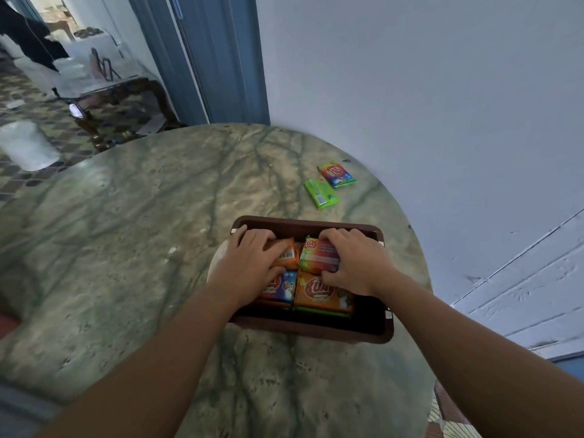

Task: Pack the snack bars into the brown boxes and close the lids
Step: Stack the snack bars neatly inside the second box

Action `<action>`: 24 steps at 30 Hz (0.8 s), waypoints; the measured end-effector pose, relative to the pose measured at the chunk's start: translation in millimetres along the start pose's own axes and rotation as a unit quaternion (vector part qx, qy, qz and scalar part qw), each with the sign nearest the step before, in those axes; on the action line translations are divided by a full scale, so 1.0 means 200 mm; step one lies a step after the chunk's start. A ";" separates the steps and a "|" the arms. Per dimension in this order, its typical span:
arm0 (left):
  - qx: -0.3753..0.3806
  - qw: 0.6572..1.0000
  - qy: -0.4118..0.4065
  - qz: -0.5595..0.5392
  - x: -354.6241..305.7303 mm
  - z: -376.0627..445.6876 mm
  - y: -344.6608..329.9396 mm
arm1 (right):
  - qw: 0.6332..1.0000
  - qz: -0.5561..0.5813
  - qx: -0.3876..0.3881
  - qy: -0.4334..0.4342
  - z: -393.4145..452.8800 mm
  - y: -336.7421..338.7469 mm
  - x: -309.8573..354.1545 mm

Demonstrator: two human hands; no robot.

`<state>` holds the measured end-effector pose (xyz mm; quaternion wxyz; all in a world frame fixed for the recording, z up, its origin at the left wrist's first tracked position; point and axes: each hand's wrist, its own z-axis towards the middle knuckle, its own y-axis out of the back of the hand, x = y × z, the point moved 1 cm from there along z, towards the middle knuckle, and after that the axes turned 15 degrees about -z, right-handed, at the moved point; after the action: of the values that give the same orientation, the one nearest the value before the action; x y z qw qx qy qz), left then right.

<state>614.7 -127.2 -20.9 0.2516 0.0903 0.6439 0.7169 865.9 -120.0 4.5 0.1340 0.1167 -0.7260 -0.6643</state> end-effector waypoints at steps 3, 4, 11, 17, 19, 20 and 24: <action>-0.013 0.999 -0.002 -0.045 -0.03 -0.01 -0.02 | 1.000 -0.006 0.009 0.005 0.00 0.00 0.00; -0.030 0.997 0.006 -0.072 -0.04 -0.01 -0.01 | 1.000 -0.008 0.011 0.006 0.00 0.01 0.00; -0.034 0.984 0.080 -0.158 -0.02 0.05 0.10 | 1.000 -0.001 0.007 -0.007 -0.01 0.01 0.01; 0.206 0.951 0.134 -0.186 0.05 0.20 0.15 | 1.000 -0.017 0.022 0.000 -0.01 0.01 0.01; 0.212 0.957 0.134 -0.145 0.04 0.23 0.14 | 0.999 -0.027 0.020 0.001 0.00 0.01 0.01; 0.195 0.964 0.128 -0.124 0.03 0.23 0.14 | 0.999 -0.031 0.017 0.002 0.00 0.00 0.01; 0.105 0.982 0.092 -0.125 0.02 0.17 0.12 | 1.000 -0.029 0.009 0.005 0.01 -0.01 0.00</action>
<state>621.6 -96.2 6.8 0.2680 -0.0315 0.7424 0.6132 864.7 -119.3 2.7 0.1174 0.1419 -0.7277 -0.6607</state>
